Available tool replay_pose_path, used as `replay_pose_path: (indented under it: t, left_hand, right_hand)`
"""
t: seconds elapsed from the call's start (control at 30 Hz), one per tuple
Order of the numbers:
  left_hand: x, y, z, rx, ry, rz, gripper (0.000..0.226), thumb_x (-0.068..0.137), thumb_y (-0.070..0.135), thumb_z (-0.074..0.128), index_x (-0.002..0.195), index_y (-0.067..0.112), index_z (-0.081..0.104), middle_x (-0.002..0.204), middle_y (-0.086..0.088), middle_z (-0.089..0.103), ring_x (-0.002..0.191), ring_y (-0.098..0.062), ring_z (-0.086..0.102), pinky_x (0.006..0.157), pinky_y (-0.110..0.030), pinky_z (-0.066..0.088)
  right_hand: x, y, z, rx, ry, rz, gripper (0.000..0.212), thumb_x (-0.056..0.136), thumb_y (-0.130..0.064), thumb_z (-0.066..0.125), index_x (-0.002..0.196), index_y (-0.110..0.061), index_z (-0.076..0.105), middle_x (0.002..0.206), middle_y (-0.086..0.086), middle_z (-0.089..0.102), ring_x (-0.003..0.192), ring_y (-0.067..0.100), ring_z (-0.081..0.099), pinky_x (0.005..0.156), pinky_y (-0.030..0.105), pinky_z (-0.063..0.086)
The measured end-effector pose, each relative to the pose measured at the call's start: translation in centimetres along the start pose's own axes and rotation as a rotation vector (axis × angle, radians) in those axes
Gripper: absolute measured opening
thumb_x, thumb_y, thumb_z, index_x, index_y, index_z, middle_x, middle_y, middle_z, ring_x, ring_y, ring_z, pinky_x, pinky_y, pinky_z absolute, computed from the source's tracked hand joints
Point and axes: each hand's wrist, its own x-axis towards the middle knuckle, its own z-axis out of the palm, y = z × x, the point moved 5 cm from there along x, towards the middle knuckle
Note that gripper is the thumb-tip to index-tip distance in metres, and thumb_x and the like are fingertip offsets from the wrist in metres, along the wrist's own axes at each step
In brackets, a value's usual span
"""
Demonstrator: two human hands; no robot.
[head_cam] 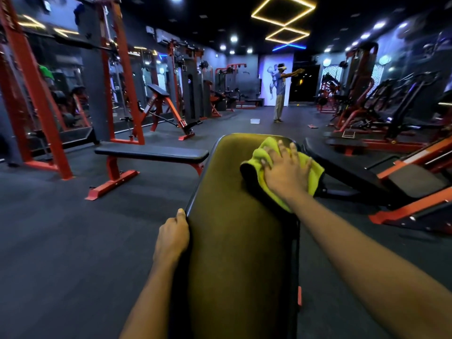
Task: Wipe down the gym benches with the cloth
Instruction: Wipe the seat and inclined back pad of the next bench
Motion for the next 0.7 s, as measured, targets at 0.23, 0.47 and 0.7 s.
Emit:
replay_pose_path:
  t: [0.23,0.47,0.7]
  left_hand:
    - [1.1,-0.2,0.4,-0.011,0.004,-0.02,0.061,0.102,0.052,0.023,0.132,0.006,0.052,0.134,-0.018,0.052,0.117,-0.032,0.052,0.093,-0.043,0.039]
    - [0.6,0.2,-0.1,-0.052,0.016,0.006,0.057,0.104,0.042,0.03,0.134,-0.002,0.049,0.141,-0.025,0.046,0.128,-0.039,0.044,0.104,-0.045,0.034]
    - [-0.9,0.7,-0.9,0.04,-0.01,0.09,0.053,0.105,0.038,0.029,0.131,-0.001,0.054,0.136,-0.025,0.051,0.124,-0.039,0.048,0.102,-0.042,0.036]
  right_hand:
    - [9.0,-7.3,2.2,-0.106,-0.172,-0.164,0.05,0.104,-0.048,0.024,0.153,-0.039,0.025,0.166,-0.003,0.008,0.152,0.028,0.003,0.109,0.074,0.001]
    - [0.0,-11.3,3.4,-0.082,-0.219,-0.513,0.052,0.102,-0.056,0.024,0.152,-0.044,0.026,0.166,-0.011,0.003,0.153,0.019,-0.001,0.112,0.072,-0.006]
    - [-7.8,-5.3,0.9,-0.047,-0.09,-0.42,0.053,0.099,-0.062,0.023,0.15,-0.045,0.028,0.165,-0.008,0.015,0.153,0.021,0.008,0.114,0.068,-0.002]
